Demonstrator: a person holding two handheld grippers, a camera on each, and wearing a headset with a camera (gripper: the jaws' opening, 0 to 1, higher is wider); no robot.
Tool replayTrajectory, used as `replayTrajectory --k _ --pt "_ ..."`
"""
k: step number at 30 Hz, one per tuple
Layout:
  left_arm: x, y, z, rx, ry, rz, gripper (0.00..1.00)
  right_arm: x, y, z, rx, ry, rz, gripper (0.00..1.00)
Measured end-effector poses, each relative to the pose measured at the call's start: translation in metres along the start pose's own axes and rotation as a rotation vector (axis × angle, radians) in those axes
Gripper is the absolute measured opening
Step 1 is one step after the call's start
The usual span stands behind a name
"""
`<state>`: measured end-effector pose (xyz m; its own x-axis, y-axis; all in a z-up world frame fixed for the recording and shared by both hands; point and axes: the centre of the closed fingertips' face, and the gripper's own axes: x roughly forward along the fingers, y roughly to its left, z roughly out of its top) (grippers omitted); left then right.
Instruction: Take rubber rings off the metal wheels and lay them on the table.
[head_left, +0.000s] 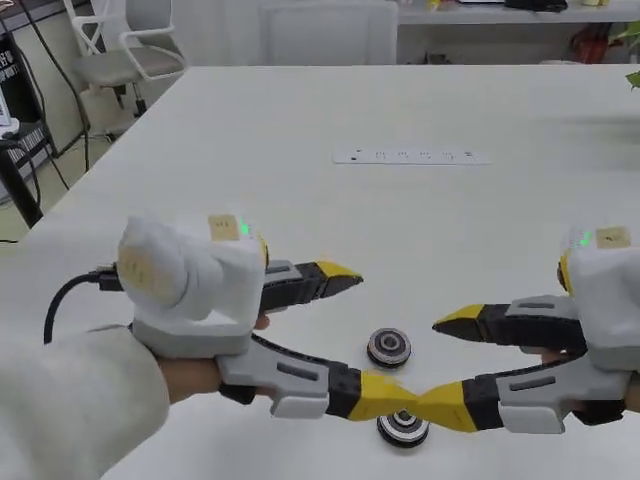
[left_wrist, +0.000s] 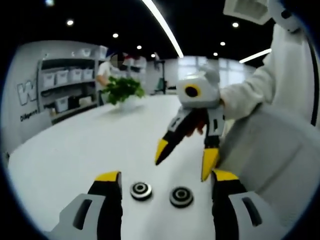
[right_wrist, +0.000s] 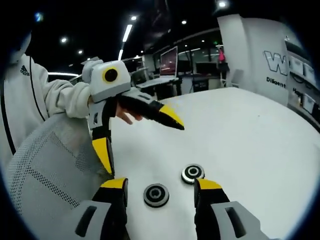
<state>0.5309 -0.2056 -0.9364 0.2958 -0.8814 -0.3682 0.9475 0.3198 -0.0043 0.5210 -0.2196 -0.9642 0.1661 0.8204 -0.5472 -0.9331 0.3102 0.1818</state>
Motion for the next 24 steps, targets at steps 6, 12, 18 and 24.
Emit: replayTrajectory --k 6,12,18,24 --pt "0.009 -0.009 -0.017 -0.023 0.041 -0.030 0.66 0.008 0.002 -0.014 -0.048 0.052 0.005 0.42" --pt "0.018 -0.011 -0.028 -0.030 0.066 -0.030 0.56 0.015 0.001 -0.041 -0.059 0.162 0.016 0.32" --pt "0.027 -0.012 -0.040 -0.005 0.103 -0.026 0.47 0.018 0.001 -0.048 -0.081 0.197 0.012 0.24" --pt "0.031 -0.021 -0.043 0.023 0.118 -0.063 0.32 0.019 0.001 -0.050 -0.093 0.208 0.012 0.21"
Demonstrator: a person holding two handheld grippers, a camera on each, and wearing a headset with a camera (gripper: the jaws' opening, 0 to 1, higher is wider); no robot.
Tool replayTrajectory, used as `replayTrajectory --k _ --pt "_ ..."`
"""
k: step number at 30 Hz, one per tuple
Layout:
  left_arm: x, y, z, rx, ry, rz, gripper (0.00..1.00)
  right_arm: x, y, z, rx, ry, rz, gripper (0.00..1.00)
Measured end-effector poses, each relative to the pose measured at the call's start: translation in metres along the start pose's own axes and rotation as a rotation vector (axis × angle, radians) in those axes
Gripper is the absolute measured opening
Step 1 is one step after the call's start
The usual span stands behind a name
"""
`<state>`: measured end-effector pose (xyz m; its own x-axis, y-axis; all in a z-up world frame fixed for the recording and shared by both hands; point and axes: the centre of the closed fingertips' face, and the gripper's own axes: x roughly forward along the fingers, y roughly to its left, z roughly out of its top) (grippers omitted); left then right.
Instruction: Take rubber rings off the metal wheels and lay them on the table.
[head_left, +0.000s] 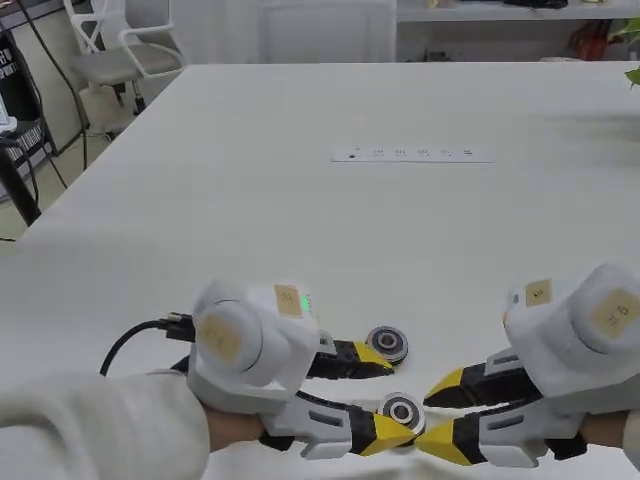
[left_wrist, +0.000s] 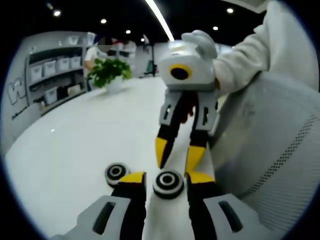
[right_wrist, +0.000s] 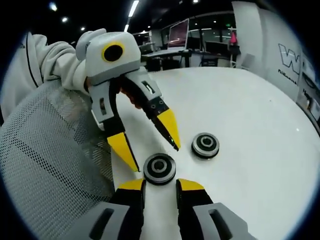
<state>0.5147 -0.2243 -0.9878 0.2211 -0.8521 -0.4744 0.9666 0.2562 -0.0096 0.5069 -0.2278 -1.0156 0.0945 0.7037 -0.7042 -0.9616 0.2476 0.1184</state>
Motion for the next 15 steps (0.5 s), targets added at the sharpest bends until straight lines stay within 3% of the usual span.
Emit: replayTrajectory --k 7,11,12,15 --pt "0.000 0.002 -0.006 -0.010 0.019 0.007 0.22 0.003 0.000 0.000 0.003 0.003 -0.001 0.20" --pt "0.002 0.001 -0.015 0.008 0.058 0.003 0.20 0.004 0.000 -0.001 0.018 0.000 0.000 0.19" --pt "0.004 0.002 -0.010 -0.004 0.024 0.006 0.19 0.004 0.000 -0.001 0.019 -0.003 0.001 0.19" --pt "0.004 0.000 -0.012 0.003 0.040 0.000 0.17 0.003 0.000 -0.001 0.028 -0.005 0.004 0.19"
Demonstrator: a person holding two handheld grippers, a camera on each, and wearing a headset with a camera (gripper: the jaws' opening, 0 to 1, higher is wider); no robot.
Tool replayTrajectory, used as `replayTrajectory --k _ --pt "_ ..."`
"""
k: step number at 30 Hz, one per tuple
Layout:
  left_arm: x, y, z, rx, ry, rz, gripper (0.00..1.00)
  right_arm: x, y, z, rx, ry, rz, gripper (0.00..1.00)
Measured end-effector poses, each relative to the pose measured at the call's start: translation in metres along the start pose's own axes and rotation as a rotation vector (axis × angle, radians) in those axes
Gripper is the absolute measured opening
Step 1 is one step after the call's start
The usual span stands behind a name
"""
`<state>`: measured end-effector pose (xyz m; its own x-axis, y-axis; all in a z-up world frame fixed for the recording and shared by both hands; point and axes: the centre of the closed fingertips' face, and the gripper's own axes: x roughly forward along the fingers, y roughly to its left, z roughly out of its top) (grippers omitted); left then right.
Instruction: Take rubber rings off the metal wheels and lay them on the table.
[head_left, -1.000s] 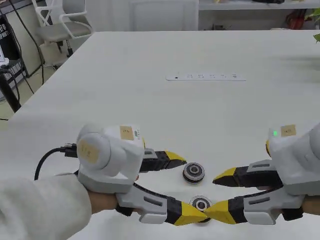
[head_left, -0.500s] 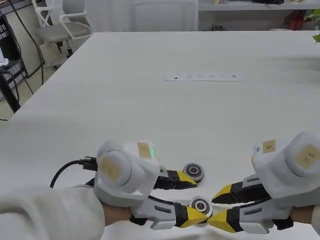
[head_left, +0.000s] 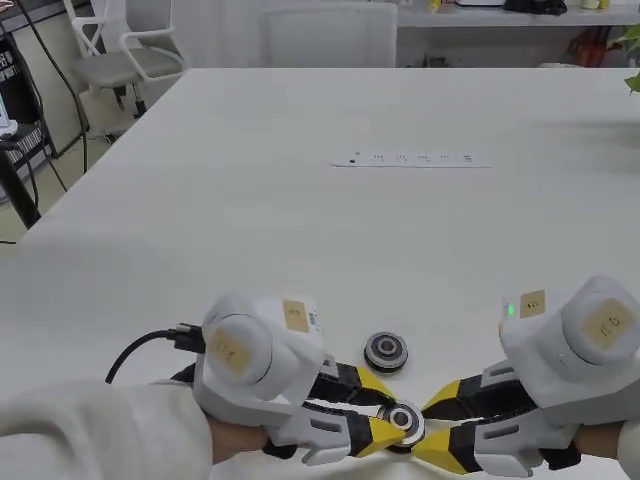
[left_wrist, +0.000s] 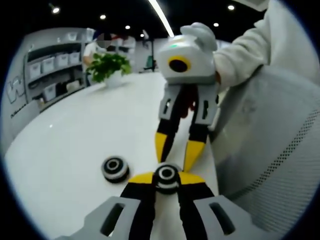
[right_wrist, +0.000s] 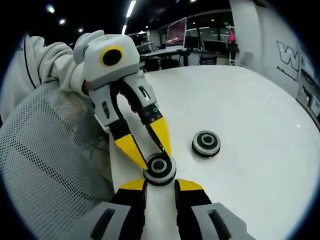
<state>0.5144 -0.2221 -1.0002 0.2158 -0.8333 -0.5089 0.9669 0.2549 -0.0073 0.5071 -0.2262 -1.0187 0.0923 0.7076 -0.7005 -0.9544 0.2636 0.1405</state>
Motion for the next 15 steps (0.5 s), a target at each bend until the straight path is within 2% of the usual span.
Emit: replayTrajectory --k 7,12,13,14,15 --pt "-0.0003 -0.0015 -0.0003 0.004 0.004 -0.005 0.15 0.0001 0.0013 0.0002 -0.001 -0.004 0.007 0.17" --pt "-0.0003 -0.0017 -0.0005 0.023 0.006 -0.003 0.15 -0.0007 0.0015 0.0003 -0.033 0.000 0.006 0.16" --pt "-0.0003 -0.0016 -0.0005 0.025 0.005 -0.003 0.15 -0.0010 0.0012 -0.0002 -0.040 0.003 0.004 0.14" --pt "-0.0003 -0.0015 -0.0004 0.025 0.005 -0.003 0.15 -0.0018 0.0001 -0.0046 -0.070 0.033 0.003 0.07" --pt "-0.0003 -0.0014 -0.0005 0.024 0.005 -0.003 0.15 -0.0017 -0.0026 -0.0053 -0.077 0.028 -0.022 0.02"
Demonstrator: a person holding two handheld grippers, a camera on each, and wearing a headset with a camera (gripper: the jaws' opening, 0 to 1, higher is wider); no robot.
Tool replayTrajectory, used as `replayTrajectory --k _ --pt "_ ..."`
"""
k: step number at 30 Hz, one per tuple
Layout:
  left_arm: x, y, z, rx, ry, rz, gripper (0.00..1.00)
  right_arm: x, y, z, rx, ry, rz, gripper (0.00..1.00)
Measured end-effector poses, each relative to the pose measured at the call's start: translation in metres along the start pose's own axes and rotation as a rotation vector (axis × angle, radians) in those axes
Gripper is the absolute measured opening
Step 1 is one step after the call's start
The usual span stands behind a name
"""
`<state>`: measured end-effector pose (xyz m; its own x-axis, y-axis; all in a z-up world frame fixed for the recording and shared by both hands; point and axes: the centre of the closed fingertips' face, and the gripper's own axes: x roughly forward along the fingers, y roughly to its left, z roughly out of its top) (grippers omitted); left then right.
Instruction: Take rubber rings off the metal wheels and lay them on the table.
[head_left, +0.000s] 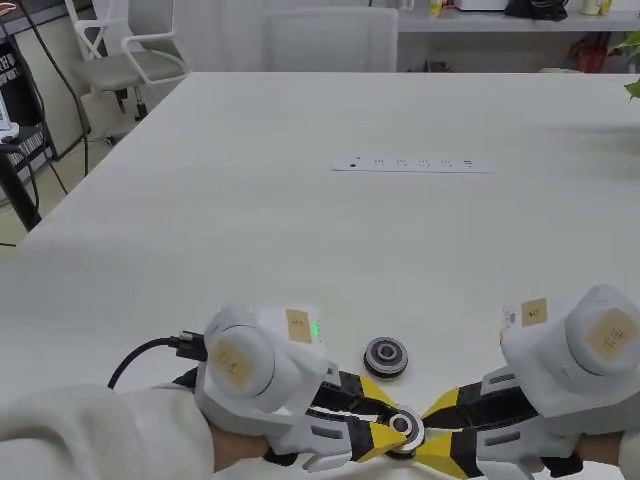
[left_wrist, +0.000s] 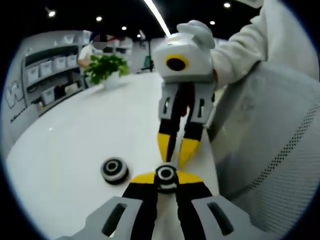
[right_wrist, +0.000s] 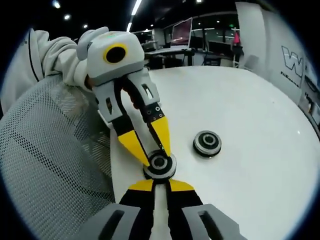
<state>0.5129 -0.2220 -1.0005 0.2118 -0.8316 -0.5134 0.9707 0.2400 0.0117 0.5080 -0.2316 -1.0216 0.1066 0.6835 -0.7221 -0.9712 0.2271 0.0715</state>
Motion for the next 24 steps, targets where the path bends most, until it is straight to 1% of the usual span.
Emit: replayTrajectory --k 1,2,5,10,14,18,20,23,24 --pt "-0.0001 -0.0001 0.0002 -0.001 0.000 0.000 0.14 -0.0005 0.0008 0.0001 0.027 -0.002 0.012 0.02" --pt "-0.0001 -0.0001 0.0001 -0.001 -0.001 0.000 0.14 -0.0005 0.0010 -0.0003 0.034 0.000 0.015 0.02" --pt "0.0001 -0.0002 0.0004 -0.003 -0.002 0.001 0.14 -0.0002 0.0009 0.0002 0.018 0.001 0.011 0.02" --pt "0.0005 -0.0004 0.0005 -0.003 -0.003 0.001 0.14 -0.0010 -0.0004 -0.0003 0.021 0.006 0.003 0.00" --pt "0.0008 -0.0002 0.0003 -0.002 -0.003 0.002 0.14 -0.0025 -0.0024 -0.0002 0.038 0.005 -0.007 0.00" --pt "0.0006 -0.0002 0.0002 -0.001 -0.002 0.003 0.14 -0.0039 -0.0032 0.0003 0.081 0.004 -0.004 0.00" --pt "0.0005 -0.0003 0.0003 -0.001 -0.003 0.003 0.14 -0.0045 -0.0038 0.0002 0.130 0.002 -0.002 0.00" --pt "0.0001 0.0001 0.0001 -0.002 -0.002 0.004 0.14 -0.0059 -0.0065 0.0014 0.170 -0.022 -0.005 0.00" --pt "-0.0001 0.0002 0.0000 -0.003 -0.003 0.002 0.14 -0.0067 -0.0023 0.0016 0.239 -0.023 0.023 0.00"
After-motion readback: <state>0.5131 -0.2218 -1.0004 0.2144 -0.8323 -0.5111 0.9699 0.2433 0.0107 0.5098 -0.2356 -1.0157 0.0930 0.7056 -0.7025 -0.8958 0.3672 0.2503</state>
